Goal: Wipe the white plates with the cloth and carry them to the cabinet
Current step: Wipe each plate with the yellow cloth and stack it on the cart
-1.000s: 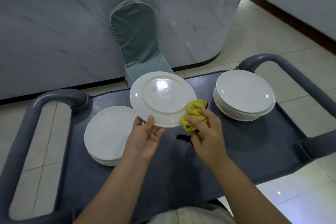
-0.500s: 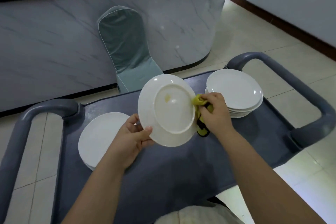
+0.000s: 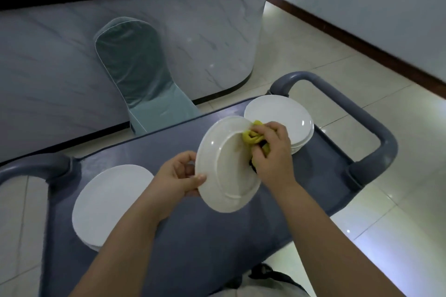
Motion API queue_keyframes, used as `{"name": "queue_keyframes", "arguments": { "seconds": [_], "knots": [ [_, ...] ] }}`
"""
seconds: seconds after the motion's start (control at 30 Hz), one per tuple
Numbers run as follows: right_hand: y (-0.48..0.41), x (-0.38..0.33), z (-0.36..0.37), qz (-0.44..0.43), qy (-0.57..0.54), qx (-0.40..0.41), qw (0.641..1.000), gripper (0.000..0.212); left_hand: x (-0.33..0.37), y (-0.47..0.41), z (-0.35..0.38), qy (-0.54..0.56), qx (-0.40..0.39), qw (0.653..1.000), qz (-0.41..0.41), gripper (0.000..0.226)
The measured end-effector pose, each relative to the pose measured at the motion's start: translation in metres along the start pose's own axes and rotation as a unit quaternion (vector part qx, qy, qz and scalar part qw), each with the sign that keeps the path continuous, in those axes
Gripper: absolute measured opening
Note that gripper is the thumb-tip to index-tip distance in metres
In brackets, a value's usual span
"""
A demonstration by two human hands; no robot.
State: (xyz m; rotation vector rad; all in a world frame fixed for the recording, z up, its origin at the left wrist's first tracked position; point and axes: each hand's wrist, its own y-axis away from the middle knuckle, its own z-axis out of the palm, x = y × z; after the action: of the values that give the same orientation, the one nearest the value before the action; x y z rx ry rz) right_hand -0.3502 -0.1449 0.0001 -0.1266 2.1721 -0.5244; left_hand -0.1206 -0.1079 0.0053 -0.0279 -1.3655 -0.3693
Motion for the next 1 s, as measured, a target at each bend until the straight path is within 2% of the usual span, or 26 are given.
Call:
{"name": "queue_keyframes", "arguments": {
  "seconds": [0.13, 0.2, 0.3, 0.37, 0.5, 0.6, 0.73, 0.83, 0.93, 1.0],
  "knots": [
    [0.014, -0.002, -0.009, -0.148, 0.008, -0.066, 0.987, 0.032, 0.005, -0.016, 0.031, 0.009, 0.037, 0.999, 0.031, 0.025],
    [0.026, 0.010, -0.017, -0.165, 0.022, -0.096, 0.981, 0.031, 0.011, -0.022, 0.041, 0.017, 0.072, 0.996, 0.041, 0.024],
    [0.028, 0.042, -0.046, -0.104, 0.023, -0.096, 0.990, 0.034, 0.026, -0.033, 0.056, 0.003, 0.093, 0.995, 0.045, 0.018],
    [0.021, 0.063, -0.068, -0.052, 0.011, -0.057, 0.997, 0.035, 0.038, -0.045, 0.066, -0.023, 0.120, 0.991, 0.054, 0.015],
    [0.009, 0.089, -0.103, 0.012, -0.005, -0.007, 1.000, 0.037, 0.063, -0.088, 0.095, -0.109, 0.194, 0.967, 0.124, 0.028],
    [0.009, 0.100, -0.123, 0.022, -0.012, -0.006, 1.000, 0.039, 0.068, -0.128, 0.126, -0.270, 0.224, 0.917, 0.191, 0.030],
    [0.010, 0.109, -0.139, 0.031, 0.001, -0.034, 0.999, 0.036, 0.052, -0.171, 0.158, -0.520, 0.220, 0.789, 0.243, 0.038],
    [0.008, 0.114, -0.146, 0.034, -0.012, -0.026, 0.999, 0.034, 0.032, -0.186, 0.170, -0.609, 0.161, 0.734, 0.254, 0.049],
    [0.005, 0.121, -0.147, 0.042, -0.023, -0.021, 0.999, 0.032, 0.010, -0.191, 0.176, -0.673, 0.101, 0.678, 0.279, 0.045],
    [0.003, 0.126, -0.145, 0.049, -0.033, -0.016, 0.998, 0.037, -0.006, -0.193, 0.177, -0.691, 0.055, 0.671, 0.263, 0.040]
  ]
}}
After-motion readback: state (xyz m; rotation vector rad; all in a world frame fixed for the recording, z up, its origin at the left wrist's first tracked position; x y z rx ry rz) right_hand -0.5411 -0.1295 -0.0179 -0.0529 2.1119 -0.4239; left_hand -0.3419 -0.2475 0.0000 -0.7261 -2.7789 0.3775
